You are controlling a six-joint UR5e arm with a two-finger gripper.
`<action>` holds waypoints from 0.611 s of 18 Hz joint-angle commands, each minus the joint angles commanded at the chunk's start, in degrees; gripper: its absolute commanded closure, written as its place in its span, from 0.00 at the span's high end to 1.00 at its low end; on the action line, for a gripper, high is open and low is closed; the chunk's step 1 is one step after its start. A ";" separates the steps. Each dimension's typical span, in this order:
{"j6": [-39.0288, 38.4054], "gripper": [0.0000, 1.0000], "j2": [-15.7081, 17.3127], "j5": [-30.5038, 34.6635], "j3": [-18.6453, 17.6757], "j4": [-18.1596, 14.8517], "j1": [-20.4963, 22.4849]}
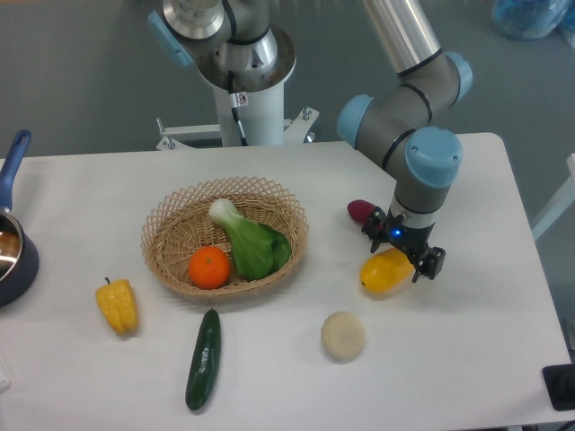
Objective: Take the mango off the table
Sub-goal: 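Close the gripper around the yellow mango, then lift the grasped mango up off the table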
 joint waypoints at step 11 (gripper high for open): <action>1.14 0.42 -0.09 2.28 -0.62 0.09 -0.09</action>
